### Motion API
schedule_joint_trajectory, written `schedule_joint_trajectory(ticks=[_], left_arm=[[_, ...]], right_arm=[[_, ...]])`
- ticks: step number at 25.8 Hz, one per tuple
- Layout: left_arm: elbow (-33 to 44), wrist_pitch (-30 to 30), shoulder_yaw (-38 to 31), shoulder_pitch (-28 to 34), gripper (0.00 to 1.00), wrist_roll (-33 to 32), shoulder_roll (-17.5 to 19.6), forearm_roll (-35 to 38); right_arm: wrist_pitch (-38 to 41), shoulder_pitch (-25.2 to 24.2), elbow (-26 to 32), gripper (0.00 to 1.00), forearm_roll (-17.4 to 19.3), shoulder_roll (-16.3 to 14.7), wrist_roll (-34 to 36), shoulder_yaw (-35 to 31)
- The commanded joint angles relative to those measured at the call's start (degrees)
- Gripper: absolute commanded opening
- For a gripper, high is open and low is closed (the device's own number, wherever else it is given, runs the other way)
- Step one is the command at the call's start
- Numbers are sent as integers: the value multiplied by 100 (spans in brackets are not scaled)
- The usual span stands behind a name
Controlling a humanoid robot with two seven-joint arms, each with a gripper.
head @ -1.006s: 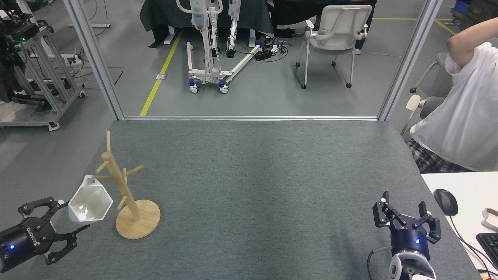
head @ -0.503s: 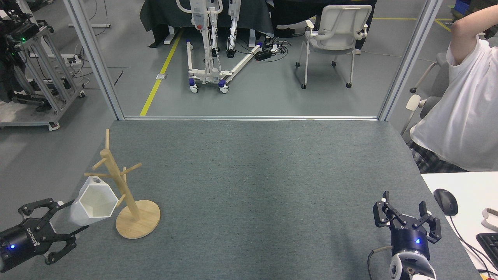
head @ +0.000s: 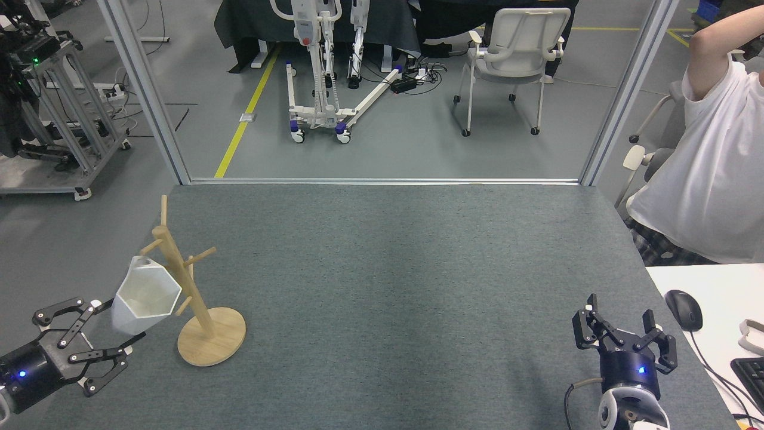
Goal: Hang cup on storage rack
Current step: 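Push the cup handle onto a peg of the wooden stand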
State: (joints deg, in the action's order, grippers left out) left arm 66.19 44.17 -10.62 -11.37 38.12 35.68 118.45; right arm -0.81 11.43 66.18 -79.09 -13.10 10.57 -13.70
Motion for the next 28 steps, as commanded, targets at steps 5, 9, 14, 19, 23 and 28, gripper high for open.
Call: schedule_joint_trajectory(ticks=[5,9,14,19,23,28], left_arm=[[-19,4,-239,3,0,116,-26,-243],[-36,13,-221,3,0,116,0,-182],[-106,4,-221,-41,0,99,-35,-182],[-133,13,-160,-32,0,99,0,-173],[-45,13,-28,-6,0,108,53,-146],[61,-146,-45,-50,61,81,-35,-138]], right_arm=[[-7,0,0,99,8,-9,-2,-9],[-7,0,0,99,8,0,-2,-9],[2,0,0,99,8,0,-2,-9],[-7,0,0,99,8,0,-2,-9],[-7,0,0,99,8,0,-2,-9],[-7,-9,0,99,8,0,-2,-9]])
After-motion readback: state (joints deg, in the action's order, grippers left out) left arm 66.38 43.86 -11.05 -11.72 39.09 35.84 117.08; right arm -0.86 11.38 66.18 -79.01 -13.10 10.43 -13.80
